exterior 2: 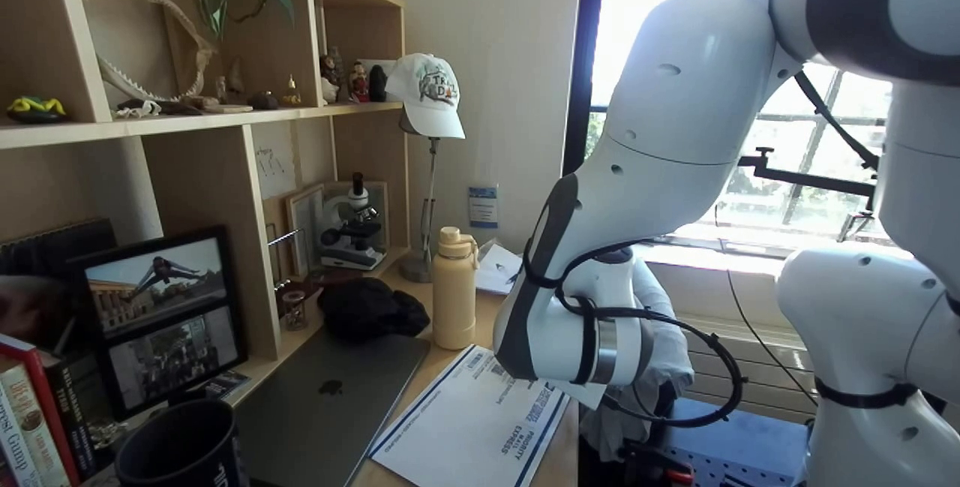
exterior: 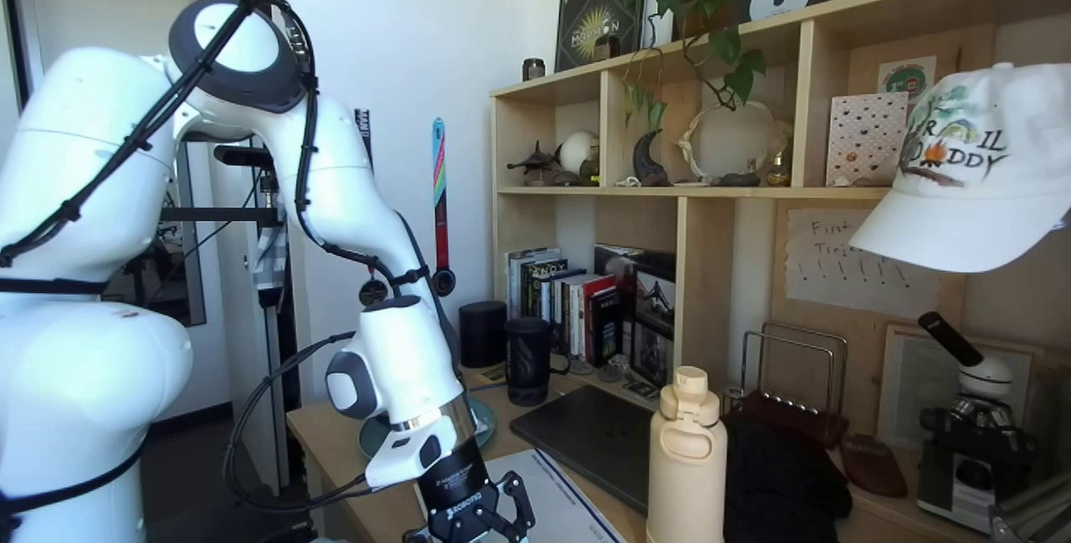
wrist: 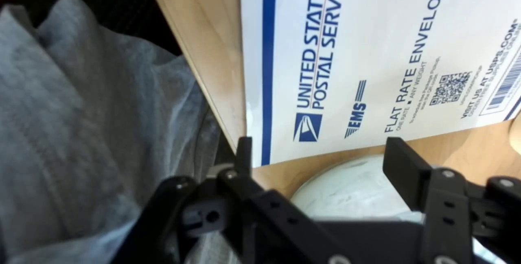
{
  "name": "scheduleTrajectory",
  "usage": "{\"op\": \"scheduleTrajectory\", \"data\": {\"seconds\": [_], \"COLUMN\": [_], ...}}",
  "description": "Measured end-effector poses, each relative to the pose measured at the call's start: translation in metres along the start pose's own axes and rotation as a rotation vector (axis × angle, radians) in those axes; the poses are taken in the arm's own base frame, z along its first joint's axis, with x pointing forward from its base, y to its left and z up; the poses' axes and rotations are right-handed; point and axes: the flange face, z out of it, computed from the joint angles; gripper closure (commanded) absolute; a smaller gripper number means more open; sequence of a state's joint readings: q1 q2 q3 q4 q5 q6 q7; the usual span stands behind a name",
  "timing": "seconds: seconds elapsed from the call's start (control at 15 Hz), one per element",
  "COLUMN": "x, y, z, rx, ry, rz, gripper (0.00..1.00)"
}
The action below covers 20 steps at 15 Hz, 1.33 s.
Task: Move the black mug to the left side of the desk, move the white paper on the laptop to the front of the desk
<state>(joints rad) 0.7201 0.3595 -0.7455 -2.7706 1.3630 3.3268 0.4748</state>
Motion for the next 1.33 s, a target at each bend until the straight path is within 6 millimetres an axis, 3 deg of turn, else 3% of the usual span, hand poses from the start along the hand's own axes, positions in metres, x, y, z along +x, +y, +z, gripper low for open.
{"op": "scheduleTrajectory", "data": {"seconds": [0.33,0.87,1.33], "x": [0.001,-0.012,-0.023], "y": [-0.016,-0.091,-0.126], "z": [-0.012,-0.07,-0.078], "rx": [0.053,0.318,0.373], "ry": [-0.029,-0.116,-0.142], "rz": [-0.109,-0.327,-0.546], "gripper": [0.0,0.0,0.0]}}
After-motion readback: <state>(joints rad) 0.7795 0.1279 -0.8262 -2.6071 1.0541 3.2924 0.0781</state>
